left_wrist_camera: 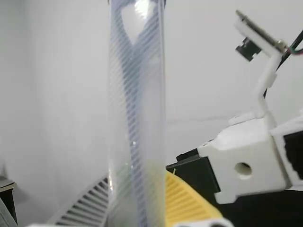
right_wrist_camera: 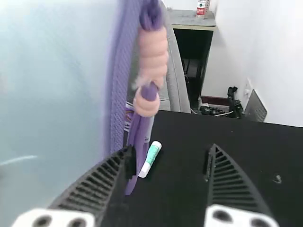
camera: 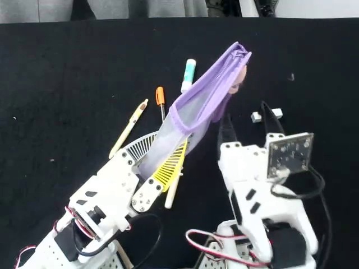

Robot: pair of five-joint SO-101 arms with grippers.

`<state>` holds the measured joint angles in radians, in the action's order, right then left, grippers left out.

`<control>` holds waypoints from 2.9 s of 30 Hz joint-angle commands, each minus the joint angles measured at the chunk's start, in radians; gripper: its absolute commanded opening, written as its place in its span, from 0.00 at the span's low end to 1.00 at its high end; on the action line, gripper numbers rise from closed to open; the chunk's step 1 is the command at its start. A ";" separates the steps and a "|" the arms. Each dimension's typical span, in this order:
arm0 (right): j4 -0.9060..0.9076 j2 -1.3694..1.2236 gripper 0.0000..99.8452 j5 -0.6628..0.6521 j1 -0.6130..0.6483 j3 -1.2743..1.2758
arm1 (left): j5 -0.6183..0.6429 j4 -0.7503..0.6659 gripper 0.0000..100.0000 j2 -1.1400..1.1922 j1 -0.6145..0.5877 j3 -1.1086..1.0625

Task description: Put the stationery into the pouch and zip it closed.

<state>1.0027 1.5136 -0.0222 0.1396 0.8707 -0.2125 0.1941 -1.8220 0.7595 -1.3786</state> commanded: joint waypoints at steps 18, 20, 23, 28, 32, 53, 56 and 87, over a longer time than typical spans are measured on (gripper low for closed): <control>-0.308 0.002 0.24 0.089 0.058 0.251 | 0.000 0.000 0.03 -0.005 -0.001 0.027; -0.310 0.002 0.24 0.089 0.060 0.255 | 0.000 0.000 0.03 -0.005 -0.001 0.025; -0.342 0.002 0.24 0.118 0.091 0.288 | 0.000 0.000 0.03 -0.005 0.001 0.024; -0.434 0.001 0.24 0.120 0.118 0.361 | 0.000 0.000 0.03 -0.005 -0.001 0.022; -0.442 0.001 0.24 0.121 0.091 0.363 | 0.000 0.000 0.03 -0.005 -0.001 0.021; -0.591 -0.202 0.01 0.117 0.037 0.371 | 0.002 0.002 0.03 -0.005 0.001 0.019; -0.557 -0.254 0.01 0.121 -0.011 0.311 | 0.002 0.003 0.03 -0.005 -0.002 0.019; 0.275 -0.545 0.01 -0.023 -0.141 -1.096 | 0.118 0.400 0.17 -0.003 -0.041 0.177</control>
<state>1.1730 1.1408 -0.0345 0.0153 0.0606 -0.1097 0.4979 -1.8220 0.6199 -1.3034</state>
